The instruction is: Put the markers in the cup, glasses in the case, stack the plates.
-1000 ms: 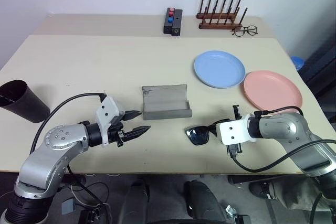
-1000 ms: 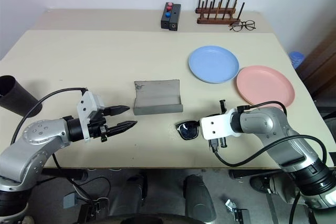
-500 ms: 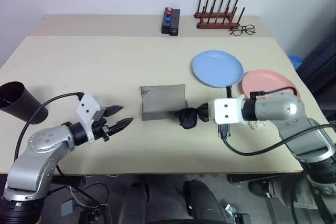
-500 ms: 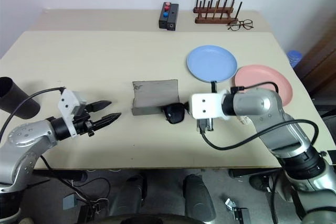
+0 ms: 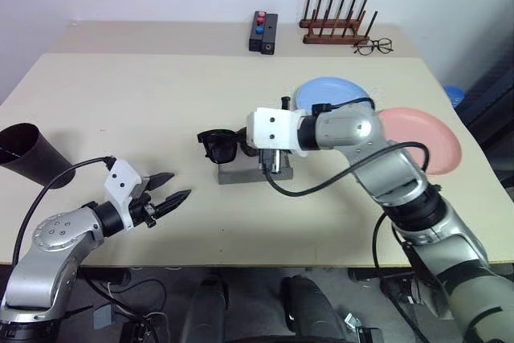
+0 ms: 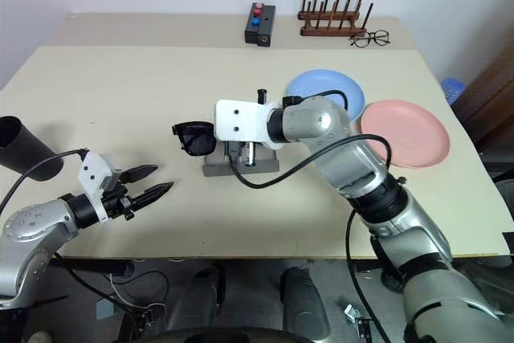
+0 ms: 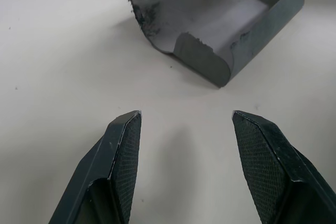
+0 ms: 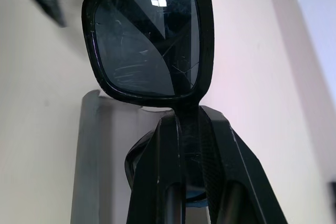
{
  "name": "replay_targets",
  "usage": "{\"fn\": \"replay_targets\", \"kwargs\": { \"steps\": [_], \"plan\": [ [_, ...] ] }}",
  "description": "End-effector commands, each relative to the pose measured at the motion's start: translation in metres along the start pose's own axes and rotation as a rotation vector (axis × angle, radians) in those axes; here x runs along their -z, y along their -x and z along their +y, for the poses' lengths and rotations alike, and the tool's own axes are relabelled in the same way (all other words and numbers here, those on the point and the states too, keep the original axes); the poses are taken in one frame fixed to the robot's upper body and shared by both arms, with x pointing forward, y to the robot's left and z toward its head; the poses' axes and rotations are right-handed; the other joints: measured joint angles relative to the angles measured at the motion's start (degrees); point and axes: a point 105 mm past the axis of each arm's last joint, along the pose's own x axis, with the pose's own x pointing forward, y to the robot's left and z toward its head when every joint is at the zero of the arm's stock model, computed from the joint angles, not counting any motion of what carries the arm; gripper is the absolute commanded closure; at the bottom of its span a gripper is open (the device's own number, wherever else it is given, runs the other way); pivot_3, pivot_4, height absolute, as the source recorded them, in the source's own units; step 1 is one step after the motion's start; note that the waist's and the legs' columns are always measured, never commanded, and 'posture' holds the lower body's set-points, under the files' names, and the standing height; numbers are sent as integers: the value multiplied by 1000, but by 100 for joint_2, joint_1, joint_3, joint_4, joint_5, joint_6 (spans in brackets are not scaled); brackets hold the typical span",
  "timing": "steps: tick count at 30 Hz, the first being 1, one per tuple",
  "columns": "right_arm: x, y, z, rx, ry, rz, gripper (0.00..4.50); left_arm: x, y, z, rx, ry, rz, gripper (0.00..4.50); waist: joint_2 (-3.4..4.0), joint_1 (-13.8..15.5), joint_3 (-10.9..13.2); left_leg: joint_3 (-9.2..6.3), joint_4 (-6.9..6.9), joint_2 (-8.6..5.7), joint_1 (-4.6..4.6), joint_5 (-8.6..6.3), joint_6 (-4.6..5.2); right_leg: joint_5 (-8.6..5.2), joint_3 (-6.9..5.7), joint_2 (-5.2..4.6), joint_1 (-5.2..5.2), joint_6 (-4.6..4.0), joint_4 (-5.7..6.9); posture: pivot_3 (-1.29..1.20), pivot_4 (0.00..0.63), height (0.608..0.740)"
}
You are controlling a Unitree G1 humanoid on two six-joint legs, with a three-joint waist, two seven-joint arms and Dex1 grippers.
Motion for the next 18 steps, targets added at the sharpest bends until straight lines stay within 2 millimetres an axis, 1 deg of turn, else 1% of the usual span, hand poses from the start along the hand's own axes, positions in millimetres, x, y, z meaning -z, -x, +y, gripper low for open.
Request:
{"fn": "replay_targets", "kwargs": {
  "steps": [1,6,11,14,18],
  "plan": [
    [3,1,-11,54,-20,22,4485,-7,3,-2,-8,-33,-29,1688,0,6,0,0,0,0,-1,0,0,0,0,0,0,0,0,0,150,738],
    [15,7,1,19,-86,54,4485,-6,5,-2,-20,-28,-29,1688,0,-1,0,0,-1,0,0,0,0,0,0,0,-1,0,0,0,150,738],
    [26,11,15,-11,-116,97,4485,-4,4,-2,-21,-23,-27,1688,0,-3,0,0,0,0,0,0,0,0,0,0,-1,0,0,0,150,738],
    [32,9,18,-10,-123,123,4485,-3,2,-3,-14,-22,-27,1688,0,-7,0,0,-1,0,0,0,0,0,0,0,-2,0,0,0,150,738],
    [46,1,20,7,-150,164,4485,-3,-1,-3,-12,-23,-30,1688,0,-8,0,1,-1,0,0,0,0,0,0,0,-3,0,0,0,150,738]
  ]
}}
